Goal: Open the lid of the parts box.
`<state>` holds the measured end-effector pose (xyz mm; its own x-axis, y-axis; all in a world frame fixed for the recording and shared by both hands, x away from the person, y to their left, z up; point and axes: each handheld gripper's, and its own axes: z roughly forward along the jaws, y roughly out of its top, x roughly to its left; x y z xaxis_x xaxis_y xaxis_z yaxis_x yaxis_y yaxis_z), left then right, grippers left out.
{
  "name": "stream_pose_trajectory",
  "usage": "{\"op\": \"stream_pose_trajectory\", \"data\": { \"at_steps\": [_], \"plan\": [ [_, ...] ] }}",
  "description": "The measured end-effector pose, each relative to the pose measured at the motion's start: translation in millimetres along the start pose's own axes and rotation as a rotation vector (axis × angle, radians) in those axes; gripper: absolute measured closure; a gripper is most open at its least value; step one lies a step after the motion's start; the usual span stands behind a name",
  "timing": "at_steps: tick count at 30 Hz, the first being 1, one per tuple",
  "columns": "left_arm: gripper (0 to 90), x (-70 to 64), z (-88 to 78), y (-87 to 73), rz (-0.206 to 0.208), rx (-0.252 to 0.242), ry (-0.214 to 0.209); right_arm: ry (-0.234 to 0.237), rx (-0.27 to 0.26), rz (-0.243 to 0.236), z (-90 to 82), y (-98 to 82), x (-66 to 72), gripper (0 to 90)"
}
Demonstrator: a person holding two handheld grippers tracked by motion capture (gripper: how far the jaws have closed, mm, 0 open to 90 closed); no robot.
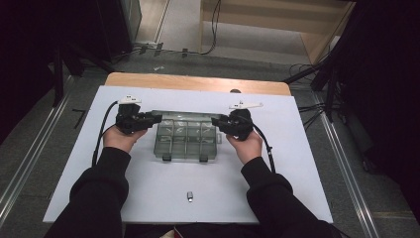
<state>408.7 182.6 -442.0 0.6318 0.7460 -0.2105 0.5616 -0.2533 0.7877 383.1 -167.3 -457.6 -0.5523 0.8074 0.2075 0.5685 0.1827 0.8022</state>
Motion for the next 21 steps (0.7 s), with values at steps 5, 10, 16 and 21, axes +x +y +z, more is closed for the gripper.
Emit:
{"op": "stream_pose_trajectory", "data": {
  "at_steps": [5, 10, 16, 21],
  "plan": [
    [64.5, 0.1, 2.8, 1.2, 0.0, -0.01, 0.016, -0.014, -0.015, 0.002, 2.9, 0.4, -0.2, 62.0],
    [64.5, 0.2, 7.9, 1.5, 0.003, -0.011, 0.038, -0.02, -0.018, 0.012, 6.0, 1.9, -2.1, 62.0],
    [64.5, 0.4, 10.7, 1.5, 0.001, -0.026, 0.054, -0.021, -0.039, 0.036, 8.7, 1.5, -3.9, 61.9],
    [64.3, 0.1, 14.0, 1.2, -0.003, -0.039, 0.071, -0.04, -0.053, 0.031, 12.8, 0.5, -4.0, 61.9]
  ]
}}
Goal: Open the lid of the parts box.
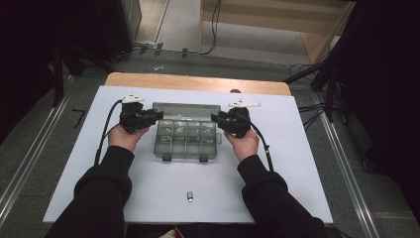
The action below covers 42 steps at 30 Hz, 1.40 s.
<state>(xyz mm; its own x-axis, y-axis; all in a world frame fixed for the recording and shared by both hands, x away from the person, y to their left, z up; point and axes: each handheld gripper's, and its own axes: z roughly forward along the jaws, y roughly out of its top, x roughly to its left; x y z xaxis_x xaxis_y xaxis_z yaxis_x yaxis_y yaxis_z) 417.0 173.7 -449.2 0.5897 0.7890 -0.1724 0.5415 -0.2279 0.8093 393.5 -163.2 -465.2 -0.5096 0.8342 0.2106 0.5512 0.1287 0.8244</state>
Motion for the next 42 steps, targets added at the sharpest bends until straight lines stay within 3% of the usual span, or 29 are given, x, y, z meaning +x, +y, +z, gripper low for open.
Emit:
{"op": "stream_pose_trajectory", "data": {
  "at_steps": [6, 11, 17, 28, 42],
  "plan": [
    [62.9, 0.2, 3.5, -0.1, -0.014, -0.01, 0.009, -0.025, -0.017, -0.001, 4.5, -0.9, 0.6, 61.9],
    [62.6, -1.0, 8.0, -0.8, 0.002, -0.031, 0.032, -0.037, -0.026, 0.014, 6.6, -0.9, 1.3, 61.9],
    [62.3, -1.5, 13.0, -3.0, 0.03, -0.02, 0.056, -0.048, -0.043, 0.022, 10.8, -2.3, 0.2, 61.9],
    [61.5, -0.4, 22.6, -5.8, 0.02, -0.047, 0.075, -0.09, -0.059, -0.008, 21.0, -4.7, 2.3, 61.3],
    [56.7, -2.7, 33.7, -9.0, 0.025, -0.071, 0.109, -0.112, -0.085, 0.011, 32.4, -8.3, -0.6, 60.1]
  ]
}}
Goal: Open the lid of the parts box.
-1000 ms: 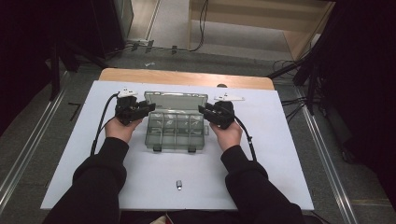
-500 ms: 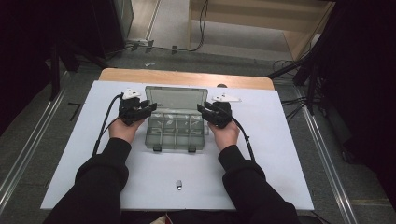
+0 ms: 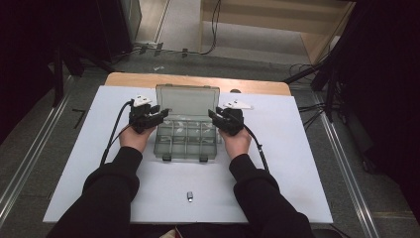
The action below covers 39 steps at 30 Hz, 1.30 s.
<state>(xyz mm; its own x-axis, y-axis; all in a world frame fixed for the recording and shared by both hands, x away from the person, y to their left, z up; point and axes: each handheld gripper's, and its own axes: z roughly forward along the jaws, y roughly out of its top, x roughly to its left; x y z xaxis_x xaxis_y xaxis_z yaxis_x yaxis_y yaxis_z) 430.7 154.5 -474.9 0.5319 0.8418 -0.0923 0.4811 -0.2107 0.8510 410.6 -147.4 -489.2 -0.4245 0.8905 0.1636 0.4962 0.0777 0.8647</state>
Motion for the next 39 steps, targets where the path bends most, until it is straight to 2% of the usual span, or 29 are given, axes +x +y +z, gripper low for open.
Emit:
{"op": "stream_pose_trajectory", "data": {
  "at_steps": [12, 17, 24, 39],
  "plan": [
    [52.4, 0.7, 7.4, -3.1, -0.01, -0.018, -0.001, -0.016, -0.018, 0.019, 9.6, -3.5, -0.6, 57.8],
    [49.9, -0.1, 11.6, -4.2, -0.019, -0.023, 0.007, -0.028, -0.009, 0.002, 12.8, -3.7, 0.2, 55.7],
    [44.2, -0.1, 16.5, -6.2, -0.032, -0.026, 0.001, -0.036, 0.002, 0.007, 18.2, -3.9, 0.3, 52.7],
    [42.2, 1.4, 23.4, -9.8, -0.029, 0.011, 0.011, -0.025, 0.032, 0.034, 27.3, -5.6, -1.2, 45.8]
  ]
}}
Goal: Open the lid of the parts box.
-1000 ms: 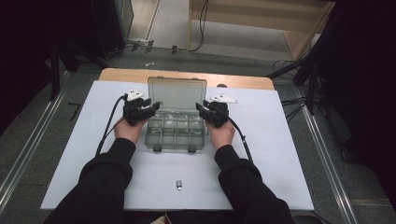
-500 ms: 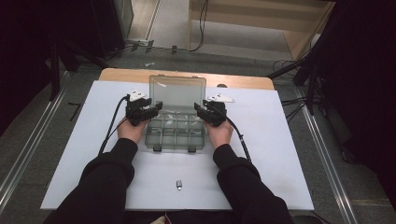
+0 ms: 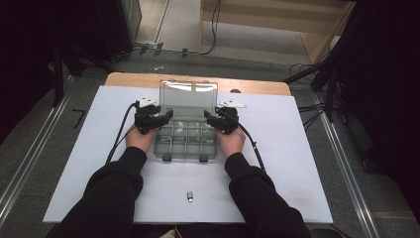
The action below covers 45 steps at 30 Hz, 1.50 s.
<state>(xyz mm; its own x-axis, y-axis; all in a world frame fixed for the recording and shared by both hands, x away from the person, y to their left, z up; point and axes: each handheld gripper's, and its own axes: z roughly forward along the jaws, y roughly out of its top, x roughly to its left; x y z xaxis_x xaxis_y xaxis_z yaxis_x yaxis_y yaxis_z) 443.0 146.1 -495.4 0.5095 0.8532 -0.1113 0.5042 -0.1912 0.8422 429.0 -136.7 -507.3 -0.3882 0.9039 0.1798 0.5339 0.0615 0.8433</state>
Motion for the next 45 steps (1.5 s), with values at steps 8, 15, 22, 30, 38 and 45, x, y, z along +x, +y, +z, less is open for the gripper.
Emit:
{"op": "stream_pose_trajectory", "data": {
  "at_steps": [8, 15, 22, 30, 38, 45],
  "plan": [
    [41.1, 0.7, 2.5, -1.5, -0.008, 0.012, -0.003, 0.009, 0.024, 0.015, 2.9, 0.6, -1.1, 42.8],
    [40.3, 3.3, 4.7, -2.8, -0.048, 0.031, -0.024, 0.02, 0.059, 0.021, 5.9, 1.3, -1.7, 38.4],
    [40.2, 6.1, 5.4, -3.1, -0.088, 0.046, -0.044, 0.039, 0.1, 0.035, 8.9, 1.6, -3.6, 35.8],
    [40.1, 8.0, 6.6, -3.3, -0.13, 0.056, -0.056, 0.052, 0.115, 0.055, 10.4, 1.2, -5.8, 35.3],
    [39.9, 7.7, 6.5, -2.8, -0.135, 0.06, -0.051, 0.052, 0.12, 0.064, 10.7, 1.5, -6.1, 34.8],
    [39.3, 10.1, 6.0, -2.8, -0.153, 0.071, -0.057, 0.05, 0.121, 0.067, 11.1, 1.3, -6.4, 34.0]
  ]
}}
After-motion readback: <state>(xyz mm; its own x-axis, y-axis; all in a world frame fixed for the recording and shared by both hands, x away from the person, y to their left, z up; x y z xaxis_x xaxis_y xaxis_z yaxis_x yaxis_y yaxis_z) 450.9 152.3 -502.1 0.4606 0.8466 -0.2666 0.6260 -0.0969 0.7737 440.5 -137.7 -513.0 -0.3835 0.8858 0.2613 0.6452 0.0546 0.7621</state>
